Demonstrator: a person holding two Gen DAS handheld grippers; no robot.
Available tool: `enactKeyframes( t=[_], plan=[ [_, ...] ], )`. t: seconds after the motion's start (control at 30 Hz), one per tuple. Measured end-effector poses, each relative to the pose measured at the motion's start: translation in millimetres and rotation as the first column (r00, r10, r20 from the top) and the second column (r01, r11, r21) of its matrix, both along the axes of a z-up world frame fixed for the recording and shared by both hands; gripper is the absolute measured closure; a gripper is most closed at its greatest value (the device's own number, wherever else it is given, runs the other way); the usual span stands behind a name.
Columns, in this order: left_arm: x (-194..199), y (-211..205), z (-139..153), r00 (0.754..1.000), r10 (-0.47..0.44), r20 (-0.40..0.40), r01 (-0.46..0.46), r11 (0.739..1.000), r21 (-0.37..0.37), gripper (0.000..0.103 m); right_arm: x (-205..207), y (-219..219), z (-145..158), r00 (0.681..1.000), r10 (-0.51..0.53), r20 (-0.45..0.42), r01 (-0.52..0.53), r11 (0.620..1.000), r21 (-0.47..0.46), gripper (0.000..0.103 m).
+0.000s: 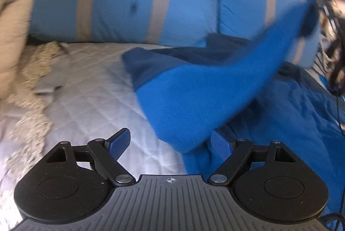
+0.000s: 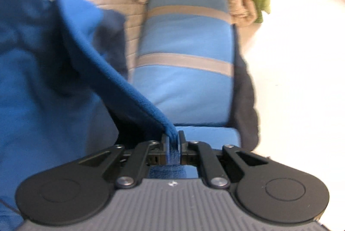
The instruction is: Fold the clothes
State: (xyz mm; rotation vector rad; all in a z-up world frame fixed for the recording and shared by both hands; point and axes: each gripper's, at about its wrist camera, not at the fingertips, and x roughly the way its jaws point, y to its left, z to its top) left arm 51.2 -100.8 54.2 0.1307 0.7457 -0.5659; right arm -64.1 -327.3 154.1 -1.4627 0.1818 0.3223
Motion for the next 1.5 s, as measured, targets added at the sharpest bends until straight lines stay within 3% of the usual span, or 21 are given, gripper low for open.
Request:
enactKeyframes(
  t=[0.1,0.2,0.33,0.43,0.53,0.6,0.77,0.87,1.0,1.2,1.3,1.4,1.5],
  plan=[
    [6,-13,-6,0.998,-0.057,-0.001,0.057,0.998,0.026,0.021,11,7,24,0.999,-0.008,0.045,0.007,1.0,0.013,0.097],
    [14,-25,-11,0.999,-0.04,0.03,0.038,0.996,0.076,0.021,18,10,43,0.996,-0.022,0.088,0.02,0.999,0.03,0.097],
    [35,-22,-3,0.998,0.038,0.048,-0.037,0.999,-0.026,0.021,28,8,62,0.99,-0.05,0.134,0.042,0.997,0.061,0.097],
    [58,-16,11,0.988,0.147,0.047,-0.143,0.986,-0.083,0.021,37,3,72,0.984,-0.079,0.157,0.067,0.995,0.079,0.097],
    [70,-16,25,0.963,0.254,0.094,-0.249,0.967,-0.059,0.02,43,-4,77,0.981,-0.105,0.162,0.091,0.992,0.091,0.097],
    [70,-15,30,0.96,0.263,0.096,-0.257,0.963,-0.076,0.02,47,-7,78,0.98,-0.116,0.16,0.102,0.99,0.094,0.097],
    [43,-31,15,0.982,0.138,0.132,-0.138,0.99,-0.015,0.02,53,-9,73,0.978,-0.126,0.163,0.112,0.989,0.092,0.097],
    [31,-42,0,0.993,0.035,0.11,-0.038,0.999,0.023,0.02,57,-9,73,0.978,-0.13,0.166,0.114,0.989,0.099,0.097],
    [25,-55,-13,0.995,0.003,0.1,-0.009,0.998,0.064,0.02,61,-8,76,0.977,-0.129,0.172,0.112,0.988,0.106,0.097],
    [47,-54,-16,0.978,0.135,0.157,-0.16,0.974,0.163,0.02,67,-25,70,0.976,-0.155,0.152,0.14,0.985,0.105,0.097],
    [51,-40,-11,0.97,0.183,0.158,-0.207,0.965,0.158,0.019,71,-43,60,0.976,-0.183,0.12,0.171,0.98,0.101,0.097],
    [49,-32,-6,0.97,0.168,0.174,-0.195,0.969,0.154,0.019,73,-68,42,0.973,-0.221,0.063,0.214,0.972,0.097,0.097],
    [46,-38,-7,0.968,0.115,0.221,-0.166,0.961,0.223,0.019,67,-88,19,0.968,-0.25,-0.003,0.249,0.962,0.108,0.097]
  ],
)
